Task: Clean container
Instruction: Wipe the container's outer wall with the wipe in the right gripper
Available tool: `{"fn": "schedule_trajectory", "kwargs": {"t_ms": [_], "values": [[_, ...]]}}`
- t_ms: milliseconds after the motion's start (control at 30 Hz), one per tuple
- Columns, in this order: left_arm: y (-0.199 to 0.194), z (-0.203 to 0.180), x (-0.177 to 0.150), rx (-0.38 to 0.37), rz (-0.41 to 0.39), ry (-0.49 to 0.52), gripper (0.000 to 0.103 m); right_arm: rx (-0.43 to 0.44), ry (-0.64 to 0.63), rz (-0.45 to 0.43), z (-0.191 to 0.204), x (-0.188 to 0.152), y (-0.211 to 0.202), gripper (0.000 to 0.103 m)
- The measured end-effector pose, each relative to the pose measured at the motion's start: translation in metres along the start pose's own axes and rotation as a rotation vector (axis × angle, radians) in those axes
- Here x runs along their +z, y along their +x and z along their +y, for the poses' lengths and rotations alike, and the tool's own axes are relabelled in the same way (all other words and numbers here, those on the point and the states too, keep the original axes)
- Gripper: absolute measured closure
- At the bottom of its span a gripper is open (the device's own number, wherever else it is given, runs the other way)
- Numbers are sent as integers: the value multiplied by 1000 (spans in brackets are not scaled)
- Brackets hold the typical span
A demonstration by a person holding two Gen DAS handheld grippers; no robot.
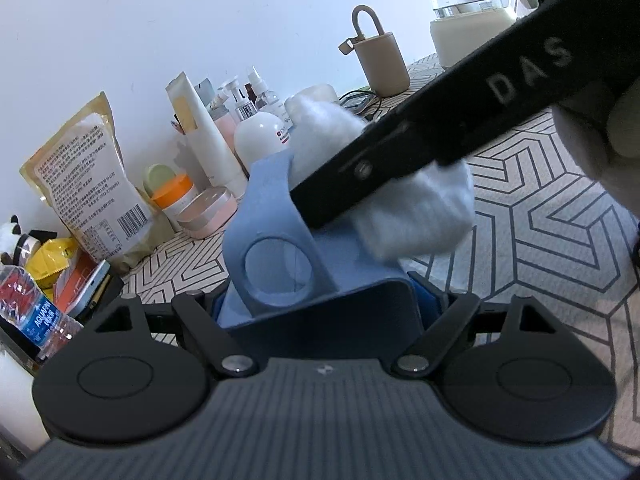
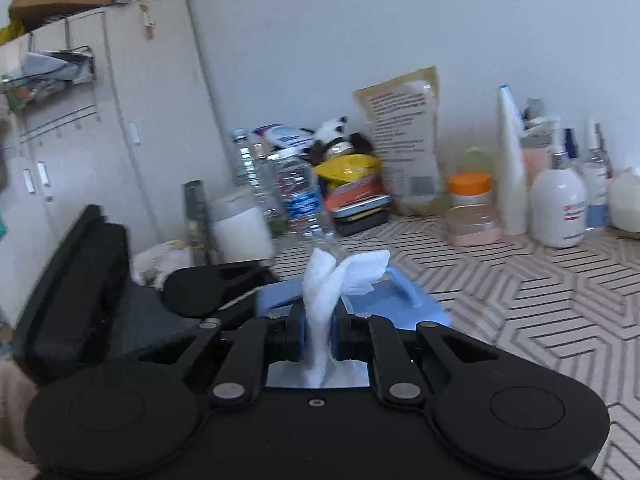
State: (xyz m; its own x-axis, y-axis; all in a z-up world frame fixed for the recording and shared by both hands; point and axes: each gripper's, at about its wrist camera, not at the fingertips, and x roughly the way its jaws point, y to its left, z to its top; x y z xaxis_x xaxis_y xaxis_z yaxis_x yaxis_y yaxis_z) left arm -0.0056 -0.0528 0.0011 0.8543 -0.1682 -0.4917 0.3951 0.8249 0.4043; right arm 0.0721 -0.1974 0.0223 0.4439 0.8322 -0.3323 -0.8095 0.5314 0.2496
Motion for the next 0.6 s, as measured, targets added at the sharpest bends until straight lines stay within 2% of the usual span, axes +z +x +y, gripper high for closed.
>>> {"fn": "schedule_trajectory", "kwargs": {"t_ms": [67, 233, 467, 600], "values": [[0, -2, 0, 4, -1, 4, 20, -25, 37, -16, -8, -2, -6, 88], [-1, -4, 1, 2, 1, -1, 20, -12, 71, -25, -14, -4, -8, 88], [-3, -4, 1, 1, 3, -5, 19, 101, 27, -5, -1, -4, 0, 88], [-3, -5, 1, 12, 4, 13, 18, 122, 22, 0, 0, -5, -2, 88]]}}
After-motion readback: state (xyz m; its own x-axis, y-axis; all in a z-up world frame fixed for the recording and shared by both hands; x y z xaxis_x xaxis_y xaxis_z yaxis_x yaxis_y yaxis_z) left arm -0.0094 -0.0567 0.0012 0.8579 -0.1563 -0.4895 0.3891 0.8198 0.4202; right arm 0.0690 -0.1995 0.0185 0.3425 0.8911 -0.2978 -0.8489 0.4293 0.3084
